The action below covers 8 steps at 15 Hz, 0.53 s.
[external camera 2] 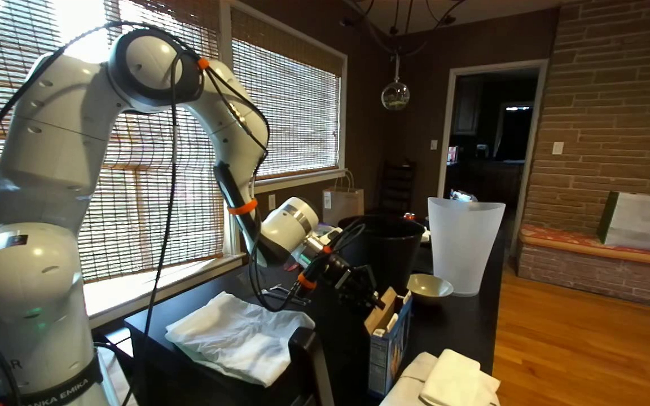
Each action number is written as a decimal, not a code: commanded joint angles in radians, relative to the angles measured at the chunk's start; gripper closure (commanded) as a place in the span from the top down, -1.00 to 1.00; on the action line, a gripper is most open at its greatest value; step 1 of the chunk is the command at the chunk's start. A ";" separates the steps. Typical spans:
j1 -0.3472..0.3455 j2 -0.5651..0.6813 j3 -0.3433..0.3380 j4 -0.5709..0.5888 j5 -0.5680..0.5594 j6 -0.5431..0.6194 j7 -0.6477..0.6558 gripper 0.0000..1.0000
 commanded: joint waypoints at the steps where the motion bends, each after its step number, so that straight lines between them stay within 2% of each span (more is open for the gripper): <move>1: -0.019 -0.022 0.020 -0.027 -0.041 -0.016 0.024 -0.34; 8: -0.019 -0.022 0.023 -0.025 -0.042 -0.013 0.027 0.65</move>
